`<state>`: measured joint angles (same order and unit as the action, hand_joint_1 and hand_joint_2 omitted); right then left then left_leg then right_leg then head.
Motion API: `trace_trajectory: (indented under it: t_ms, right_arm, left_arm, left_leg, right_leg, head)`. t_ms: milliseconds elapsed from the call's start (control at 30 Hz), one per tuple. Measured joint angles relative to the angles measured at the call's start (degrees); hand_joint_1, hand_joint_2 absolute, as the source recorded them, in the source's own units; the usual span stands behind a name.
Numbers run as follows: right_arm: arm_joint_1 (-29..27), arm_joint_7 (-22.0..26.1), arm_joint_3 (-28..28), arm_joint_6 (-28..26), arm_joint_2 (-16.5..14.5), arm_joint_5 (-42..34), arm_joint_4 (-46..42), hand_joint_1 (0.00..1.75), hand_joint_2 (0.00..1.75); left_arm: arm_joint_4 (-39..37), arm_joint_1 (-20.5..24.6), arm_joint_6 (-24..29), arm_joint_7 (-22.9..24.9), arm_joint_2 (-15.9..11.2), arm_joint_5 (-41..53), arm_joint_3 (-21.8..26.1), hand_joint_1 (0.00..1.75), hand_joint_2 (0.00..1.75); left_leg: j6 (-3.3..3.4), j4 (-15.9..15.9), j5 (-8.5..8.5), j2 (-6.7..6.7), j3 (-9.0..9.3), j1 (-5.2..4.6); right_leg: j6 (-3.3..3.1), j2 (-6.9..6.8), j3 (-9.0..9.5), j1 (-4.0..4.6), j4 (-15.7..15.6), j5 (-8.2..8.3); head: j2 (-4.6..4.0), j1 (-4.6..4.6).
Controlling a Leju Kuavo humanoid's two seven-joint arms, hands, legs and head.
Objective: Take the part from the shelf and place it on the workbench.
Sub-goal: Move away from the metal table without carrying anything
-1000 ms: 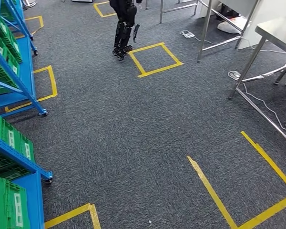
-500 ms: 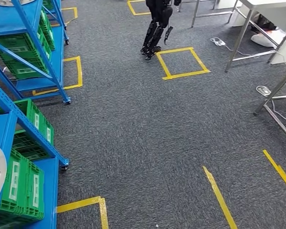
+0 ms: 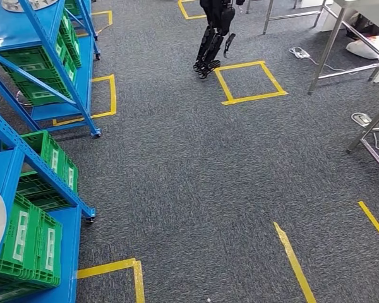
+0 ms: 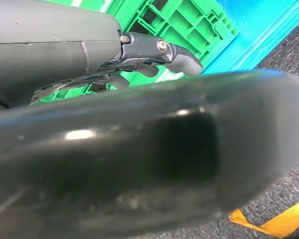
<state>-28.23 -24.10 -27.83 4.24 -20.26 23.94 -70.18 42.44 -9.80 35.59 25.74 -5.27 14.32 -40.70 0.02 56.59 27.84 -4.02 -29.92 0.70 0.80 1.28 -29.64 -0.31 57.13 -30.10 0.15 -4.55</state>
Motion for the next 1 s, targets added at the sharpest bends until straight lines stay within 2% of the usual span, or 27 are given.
trace_trajectory:
  t_ms: [100, 233, 533, 1000]
  right_arm:
    - [0.06, 0.52, -0.28, 1.08, 0.00, 0.60, 0.06, 0.00, 0.00]
    - [0.29, 1.09, -1.01, 2.21, 0.00, 1.31, 0.22, 0.00, 0.00]
    - [0.67, 1.67, -2.19, 3.56, 0.00, 1.58, 0.68, 0.00, 0.00]
    - [1.08, 1.87, -2.73, 3.44, 0.00, 1.57, 1.22, 0.00, 0.00]
  left_arm:
    - [0.51, -0.17, -0.04, -0.22, -0.12, -0.85, -0.02, 0.00, 0.00]
    - [1.19, -0.49, -0.14, -1.61, -0.24, -2.85, -0.02, 0.00, 0.00]
    - [1.97, -0.82, -0.26, -6.42, -0.54, -7.31, -0.02, 0.00, 0.00]
    - [2.11, -0.84, 0.10, -6.99, -0.63, -7.72, -0.02, 0.00, 0.00]
  left_leg:
    - [-0.57, -0.05, 0.03, 0.00, 0.00, 0.08]
    - [-0.81, -0.04, 0.11, 0.00, -0.01, 0.08]
    - [-0.84, 0.05, 0.16, 0.01, -0.04, -0.11]
    - [-0.84, 0.06, 0.16, 0.01, -0.03, -0.12]
  right_leg:
    - [-0.06, 0.01, 0.00, 0.05, 0.04, -0.03]
    - [-0.07, 0.01, 0.02, 0.04, 0.04, -0.04]
    - [-0.06, 0.01, 0.02, -0.18, 0.02, -0.04]
    - [-0.06, 0.01, 0.02, -0.20, 0.02, -0.04]
  head:
    - [0.00, -0.03]
    - [0.00, -0.04]
    - [0.00, -0.04]
    - [0.00, -0.04]
